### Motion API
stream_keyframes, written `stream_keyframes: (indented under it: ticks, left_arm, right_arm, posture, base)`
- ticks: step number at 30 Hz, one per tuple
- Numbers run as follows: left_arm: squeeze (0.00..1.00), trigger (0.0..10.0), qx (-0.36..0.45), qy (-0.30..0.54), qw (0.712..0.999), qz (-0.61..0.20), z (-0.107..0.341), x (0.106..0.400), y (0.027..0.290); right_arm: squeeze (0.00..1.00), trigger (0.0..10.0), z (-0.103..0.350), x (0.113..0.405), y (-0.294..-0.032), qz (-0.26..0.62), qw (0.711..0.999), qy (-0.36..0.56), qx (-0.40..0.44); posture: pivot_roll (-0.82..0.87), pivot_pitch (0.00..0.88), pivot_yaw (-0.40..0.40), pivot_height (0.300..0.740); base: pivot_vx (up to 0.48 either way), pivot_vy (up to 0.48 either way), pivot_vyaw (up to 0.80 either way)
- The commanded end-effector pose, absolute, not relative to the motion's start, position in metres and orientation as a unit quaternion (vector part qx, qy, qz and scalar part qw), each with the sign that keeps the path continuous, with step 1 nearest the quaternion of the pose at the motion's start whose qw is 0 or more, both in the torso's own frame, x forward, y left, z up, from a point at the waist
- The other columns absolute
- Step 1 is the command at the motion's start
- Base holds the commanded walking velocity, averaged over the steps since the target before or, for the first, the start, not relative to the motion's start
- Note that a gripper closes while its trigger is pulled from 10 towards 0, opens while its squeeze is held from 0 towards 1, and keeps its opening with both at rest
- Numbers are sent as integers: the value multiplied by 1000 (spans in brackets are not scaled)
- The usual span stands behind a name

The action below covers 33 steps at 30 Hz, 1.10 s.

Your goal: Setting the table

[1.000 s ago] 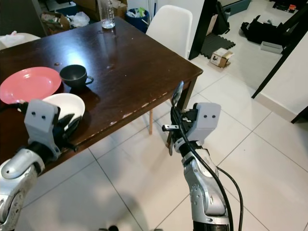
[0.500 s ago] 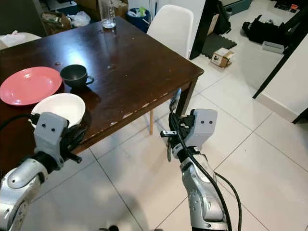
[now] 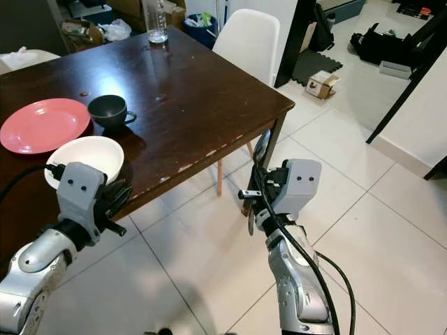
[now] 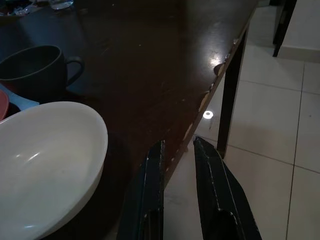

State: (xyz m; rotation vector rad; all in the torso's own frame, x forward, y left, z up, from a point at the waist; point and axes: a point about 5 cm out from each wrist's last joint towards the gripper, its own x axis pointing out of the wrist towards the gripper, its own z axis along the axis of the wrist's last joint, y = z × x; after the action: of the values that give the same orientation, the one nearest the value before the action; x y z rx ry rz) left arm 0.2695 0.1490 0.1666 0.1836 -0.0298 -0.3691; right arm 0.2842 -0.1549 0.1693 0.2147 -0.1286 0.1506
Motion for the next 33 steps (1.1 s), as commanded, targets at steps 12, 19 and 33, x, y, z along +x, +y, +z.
stream_keyframes:
  ticks: [12, 19, 33]
  left_arm:
    - [0, 10000, 79, -12, 978, -195, 162, 270, 141]
    - [0, 10000, 83, -14, 977, -198, 162, 271, 141]
    - [0, 10000, 83, -11, 978, -193, 161, 271, 142]
  right_arm:
    - [0, 10000, 166, 284, -156, 71, 991, -56, 98]
    - [0, 10000, 165, 284, -155, 71, 991, -54, 97]
    - [0, 10000, 165, 285, -156, 69, 992, -53, 95]
  posture:
    - [-13, 62, 66, 740]
    - [-12, 61, 69, 740]
    - [-13, 63, 67, 740]
  base:
    - [0, -80, 0]
    - [378, -94, 0]
    - [446, 0, 0]
